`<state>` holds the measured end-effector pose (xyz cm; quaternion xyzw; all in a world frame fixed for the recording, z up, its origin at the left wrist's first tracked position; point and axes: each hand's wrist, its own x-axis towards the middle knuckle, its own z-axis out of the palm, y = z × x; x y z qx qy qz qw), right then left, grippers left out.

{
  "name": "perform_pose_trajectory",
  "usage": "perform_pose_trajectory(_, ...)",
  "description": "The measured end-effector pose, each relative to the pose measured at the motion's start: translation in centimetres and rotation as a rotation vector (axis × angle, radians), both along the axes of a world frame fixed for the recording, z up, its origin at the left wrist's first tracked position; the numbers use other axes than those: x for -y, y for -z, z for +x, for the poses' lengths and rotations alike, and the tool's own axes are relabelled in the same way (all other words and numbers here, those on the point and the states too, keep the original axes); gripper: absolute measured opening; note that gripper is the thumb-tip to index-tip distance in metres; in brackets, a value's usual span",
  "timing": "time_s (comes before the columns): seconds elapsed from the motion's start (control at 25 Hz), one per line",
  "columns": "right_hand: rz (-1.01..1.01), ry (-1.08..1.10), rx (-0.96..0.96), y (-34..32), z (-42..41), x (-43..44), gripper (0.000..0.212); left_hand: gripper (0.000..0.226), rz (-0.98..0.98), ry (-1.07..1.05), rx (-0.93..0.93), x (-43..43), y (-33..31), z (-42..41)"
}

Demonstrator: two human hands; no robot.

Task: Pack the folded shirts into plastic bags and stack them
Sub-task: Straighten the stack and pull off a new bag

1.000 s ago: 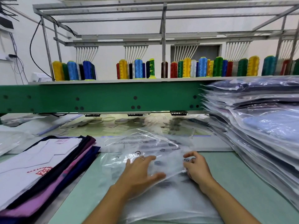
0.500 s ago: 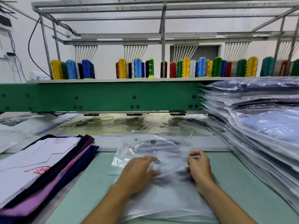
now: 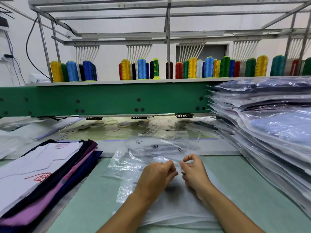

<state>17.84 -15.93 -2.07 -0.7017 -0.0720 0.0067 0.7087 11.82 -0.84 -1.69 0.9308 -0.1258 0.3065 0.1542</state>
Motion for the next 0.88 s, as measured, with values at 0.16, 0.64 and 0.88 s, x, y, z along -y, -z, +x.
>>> perform_pose_trajectory(0.16, 0.029, 0.027, -0.048, -0.4, 0.4, 0.3, 0.017, 0.024, 0.029, -0.095, 0.015, -1.0, 0.0, 0.4)
perform_pose_trajectory(0.64, 0.137, 0.311, -0.038, -0.7, 3.4, 5.2, 0.025, 0.021, -0.189, -0.436, -0.054, -8.6, -0.8, -0.6)
perform_pose_trajectory(0.88, 0.163, 0.395, -0.045, -0.6, 3.8, 6.3, 0.026, 0.019, -0.266, -0.558, -0.041, -10.2, -0.7, -1.1)
